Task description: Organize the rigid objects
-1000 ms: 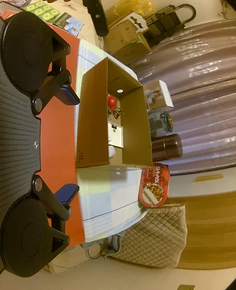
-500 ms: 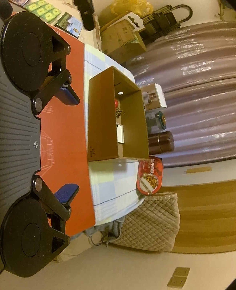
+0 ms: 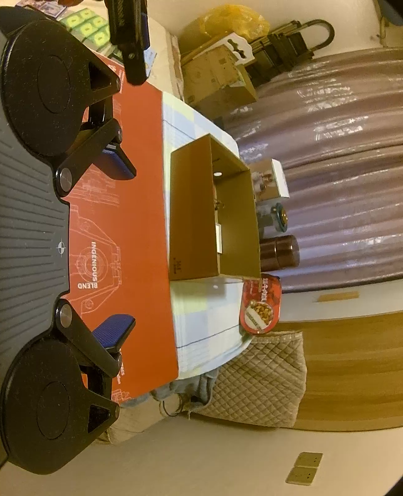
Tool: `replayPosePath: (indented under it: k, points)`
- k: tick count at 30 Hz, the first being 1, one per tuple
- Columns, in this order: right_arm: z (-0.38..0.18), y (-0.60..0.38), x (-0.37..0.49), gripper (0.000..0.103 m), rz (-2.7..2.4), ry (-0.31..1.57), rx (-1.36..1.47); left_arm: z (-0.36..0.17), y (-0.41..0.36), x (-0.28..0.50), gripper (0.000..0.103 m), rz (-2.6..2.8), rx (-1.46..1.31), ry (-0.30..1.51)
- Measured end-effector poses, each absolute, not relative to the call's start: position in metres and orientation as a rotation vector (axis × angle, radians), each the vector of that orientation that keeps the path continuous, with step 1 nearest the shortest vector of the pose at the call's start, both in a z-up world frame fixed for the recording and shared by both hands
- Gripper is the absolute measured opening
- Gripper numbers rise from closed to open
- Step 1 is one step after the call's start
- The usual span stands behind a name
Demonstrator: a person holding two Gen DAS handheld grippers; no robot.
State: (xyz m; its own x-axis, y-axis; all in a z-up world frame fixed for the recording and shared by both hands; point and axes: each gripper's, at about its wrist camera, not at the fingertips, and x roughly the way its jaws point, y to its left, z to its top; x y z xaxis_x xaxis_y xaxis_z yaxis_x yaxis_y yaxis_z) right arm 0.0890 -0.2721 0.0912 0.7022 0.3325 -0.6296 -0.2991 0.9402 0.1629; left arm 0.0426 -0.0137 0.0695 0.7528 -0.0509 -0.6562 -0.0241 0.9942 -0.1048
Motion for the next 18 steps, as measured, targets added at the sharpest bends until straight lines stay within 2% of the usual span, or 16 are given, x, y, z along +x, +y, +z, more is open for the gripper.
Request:
replayPosePath:
  k: [18]
  points:
    - [0.103,-0.266,0.075,0.091,0.348,0.698,-0.006,0.083,-0.016,0.029,0.094,0.008,-0.091,0.723]
